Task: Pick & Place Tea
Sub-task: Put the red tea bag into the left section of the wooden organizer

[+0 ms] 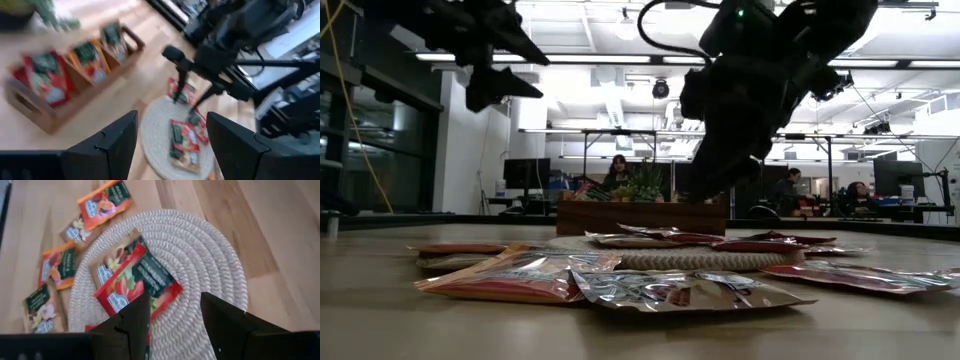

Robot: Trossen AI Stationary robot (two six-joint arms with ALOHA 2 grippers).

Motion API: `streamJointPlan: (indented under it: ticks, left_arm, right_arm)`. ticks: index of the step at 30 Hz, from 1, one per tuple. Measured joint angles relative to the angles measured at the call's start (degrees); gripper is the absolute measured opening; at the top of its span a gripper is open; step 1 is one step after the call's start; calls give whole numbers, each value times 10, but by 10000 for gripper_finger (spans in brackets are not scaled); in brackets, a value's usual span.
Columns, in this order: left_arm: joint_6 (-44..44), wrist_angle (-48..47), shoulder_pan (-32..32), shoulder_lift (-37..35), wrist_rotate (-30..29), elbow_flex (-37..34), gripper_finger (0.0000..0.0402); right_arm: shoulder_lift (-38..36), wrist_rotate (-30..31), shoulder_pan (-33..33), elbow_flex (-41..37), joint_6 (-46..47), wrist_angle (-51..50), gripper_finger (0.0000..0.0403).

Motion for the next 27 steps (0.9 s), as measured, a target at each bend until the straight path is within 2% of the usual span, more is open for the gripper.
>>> streamJointPlan:
  ticks: [4,13,27]
  left_arm:
    - [-44,36,-43,37,-19,-21,233]
    - [-103,137,-129,144,-86,-21,233]
    - [-181,253,-168,267,-116,-21,233]
  right_arm:
    - [22,0,0,-4,9,23,170]
    - [47,-7,0,-4,-25,40,170]
    - [58,-9,0,-3,-94,49,170]
